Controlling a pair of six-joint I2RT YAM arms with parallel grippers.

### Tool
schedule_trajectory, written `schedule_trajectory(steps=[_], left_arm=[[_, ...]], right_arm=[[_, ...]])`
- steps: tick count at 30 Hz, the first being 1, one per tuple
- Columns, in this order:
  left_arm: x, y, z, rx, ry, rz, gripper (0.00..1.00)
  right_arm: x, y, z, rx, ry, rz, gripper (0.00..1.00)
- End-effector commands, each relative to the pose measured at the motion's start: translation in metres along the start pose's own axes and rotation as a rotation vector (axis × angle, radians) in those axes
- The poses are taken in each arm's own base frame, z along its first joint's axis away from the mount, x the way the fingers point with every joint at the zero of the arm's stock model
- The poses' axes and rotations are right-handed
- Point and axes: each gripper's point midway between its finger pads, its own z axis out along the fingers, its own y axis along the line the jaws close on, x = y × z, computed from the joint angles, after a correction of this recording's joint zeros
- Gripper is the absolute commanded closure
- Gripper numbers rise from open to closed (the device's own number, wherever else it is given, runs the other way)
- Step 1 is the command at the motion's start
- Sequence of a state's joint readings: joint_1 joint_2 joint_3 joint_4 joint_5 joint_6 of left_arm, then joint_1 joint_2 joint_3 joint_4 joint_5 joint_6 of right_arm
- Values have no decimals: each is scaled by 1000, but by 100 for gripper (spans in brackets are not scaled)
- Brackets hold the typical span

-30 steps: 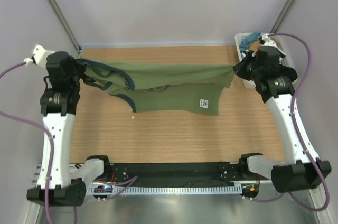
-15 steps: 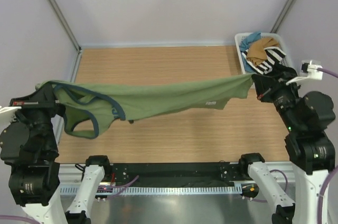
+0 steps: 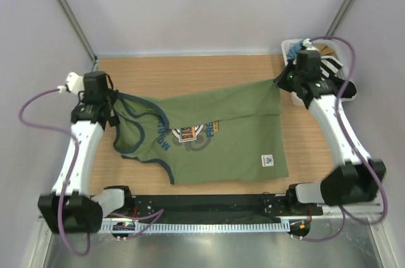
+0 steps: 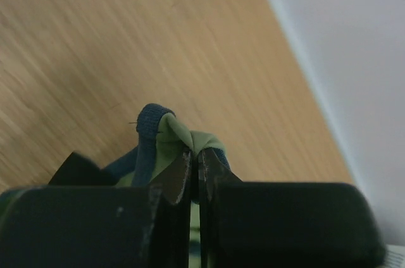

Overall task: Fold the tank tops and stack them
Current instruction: Flatten the tank top out

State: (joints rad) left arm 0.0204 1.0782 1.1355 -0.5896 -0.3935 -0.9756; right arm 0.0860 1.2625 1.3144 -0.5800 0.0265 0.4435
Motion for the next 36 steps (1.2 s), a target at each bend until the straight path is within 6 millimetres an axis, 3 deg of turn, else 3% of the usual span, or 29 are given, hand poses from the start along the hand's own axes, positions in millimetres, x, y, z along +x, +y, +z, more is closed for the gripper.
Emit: schedule_trajectory(steps=[1, 2, 4, 5, 6, 7, 8, 9, 10, 11, 12, 13, 14, 16, 17, 19, 20, 21, 22, 23, 24, 26, 27, 28, 30, 31, 33, 35, 36], left_arm=[[25, -5, 59, -28, 3, -102, 100], [35, -1, 75, -59, 14, -112, 100], [43, 0, 102, -94, 4, -119, 100], [63, 11, 128, -158, 34, -92, 100], [56, -2, 138, -154, 12, -101, 100], [61, -4, 153, -172, 22, -92, 100], [62, -15, 173, -181, 26, -90, 100], [65, -18, 184, -192, 33, -86, 100], [67, -24, 193, -183, 42, -72, 100], [69, -37, 211, -161, 62, -62, 89], [69, -44, 217, -144, 91, -56, 53], [75, -42, 216, -166, 146, -35, 33], [68, -53, 214, -148, 151, -27, 15], [59, -51, 202, -160, 122, -1, 6], [52, -50, 172, -120, 110, 7, 4], [68, -39, 165, -117, 163, 34, 5], [61, -46, 148, -75, 163, 27, 5], [73, -49, 138, -36, 221, 30, 6], [89, -36, 130, -40, 270, 41, 7], [91, -38, 117, -10, 287, 41, 9], [114, -30, 105, -8, 343, 68, 9], [128, -16, 88, -25, 387, 97, 11], [134, -7, 74, -31, 403, 105, 10], [139, 1, 66, -43, 419, 117, 10], [148, 19, 44, -63, 429, 143, 11], [149, 30, 37, -97, 424, 136, 11], [150, 52, 31, -129, 395, 135, 11], [138, 66, 36, -176, 323, 130, 13], [136, 73, 40, -189, 316, 119, 15]], right_arm=[[13, -8, 65, 15, 35, 82, 99], [30, -10, 96, 0, 112, 101, 99], [29, -12, 127, 1, 122, 139, 99], [12, -6, 138, -17, 96, 148, 99], [25, -18, 168, 22, 138, 164, 99], [19, -19, 181, 29, 131, 187, 99], [-4, -11, 190, 11, 88, 204, 99], [-4, -13, 204, 23, 86, 215, 98], [6, -21, 225, 58, 107, 229, 83], [-10, -18, 232, 68, 75, 257, 52], [-12, -28, 237, 127, 61, 260, 7], [-5, -32, 240, 148, 91, 262, 1], [-7, -29, 237, 135, 91, 246, 0], [-8, -32, 228, 139, 72, 231, 0], [1, -35, 199, 130, 65, 214, 11], [11, -36, 181, 121, 76, 209, 16], [17, -36, 174, 110, 88, 212, 19], [41, -42, 168, 112, 139, 213, 20], [35, -35, 150, 79, 123, 209, 23], [43, -38, 143, 86, 136, 209, 23], [64, -46, 134, 100, 179, 206, 25], [69, -49, 109, 106, 177, 193, 25], [89, -58, 101, 132, 217, 189, 26], [84, -61, 86, 144, 190, 182, 25], [110, -85, 68, 247, 230, 188, 26], [110, -94, 54, 292, 211, 182, 27], [130, -108, 40, 346, 234, 190, 31], [134, -107, 30, 327, 217, 198, 34], [147, -111, 28, 328, 236, 200, 35]])
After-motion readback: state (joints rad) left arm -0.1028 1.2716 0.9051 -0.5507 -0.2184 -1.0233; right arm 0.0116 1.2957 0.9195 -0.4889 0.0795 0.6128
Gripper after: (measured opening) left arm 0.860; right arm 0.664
